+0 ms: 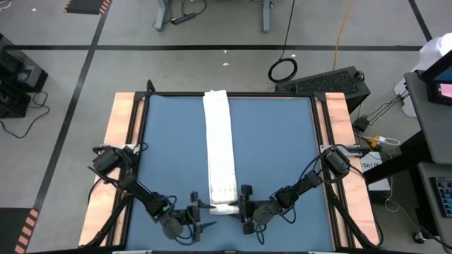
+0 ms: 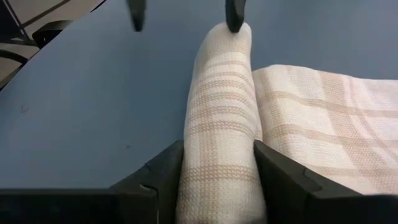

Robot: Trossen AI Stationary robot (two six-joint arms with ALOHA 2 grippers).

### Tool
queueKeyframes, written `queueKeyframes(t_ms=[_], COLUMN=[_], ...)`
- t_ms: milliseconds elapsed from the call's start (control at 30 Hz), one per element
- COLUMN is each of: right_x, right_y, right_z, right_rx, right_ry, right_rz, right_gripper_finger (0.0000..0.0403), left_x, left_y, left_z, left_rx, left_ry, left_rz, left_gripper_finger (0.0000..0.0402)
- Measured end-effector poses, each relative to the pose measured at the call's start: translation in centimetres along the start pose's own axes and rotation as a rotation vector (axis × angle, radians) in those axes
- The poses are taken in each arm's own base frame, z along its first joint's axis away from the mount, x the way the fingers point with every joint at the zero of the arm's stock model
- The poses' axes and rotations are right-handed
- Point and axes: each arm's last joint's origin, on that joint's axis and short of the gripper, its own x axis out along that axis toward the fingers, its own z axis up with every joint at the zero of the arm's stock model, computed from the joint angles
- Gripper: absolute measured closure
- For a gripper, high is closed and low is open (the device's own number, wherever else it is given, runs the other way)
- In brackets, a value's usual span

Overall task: Roll towel into tight, uniform cylinder
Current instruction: Roll the white towel

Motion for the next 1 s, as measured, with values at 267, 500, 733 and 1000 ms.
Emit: queueKeyframes(t_ms=[267, 500, 733, 1000], right_x=[0.0, 0.0, 0.0, 0.0], right_y=[0.0, 0.0, 0.0, -0.1], right_z=[0.0, -0.1, -0.1, -0.1], right_rx=[0.002, 0.002, 0.001, -0.001], right_ry=[0.002, 0.004, 0.005, 0.004], right_rz=[0.0, 0.0, 0.0, -0.001], right_gripper_finger=[0.0234, 0.0234, 0.0234, 0.0234], left_x=[0.7, 0.9, 1.3, 1.6], left_y=[0.0, 0.0, 0.5, 1.1], left_z=[-1.3, -0.7, -1.3, -1.7], left_rx=[0.04, 0.075, 0.034, -0.04], left_ry=[0.007, -0.04, 0.027, 0.073], left_rz=[0.053, 0.05, 0.032, 0.074], left_gripper_finger=[0.0111, 0.0111, 0.0111, 0.0111])
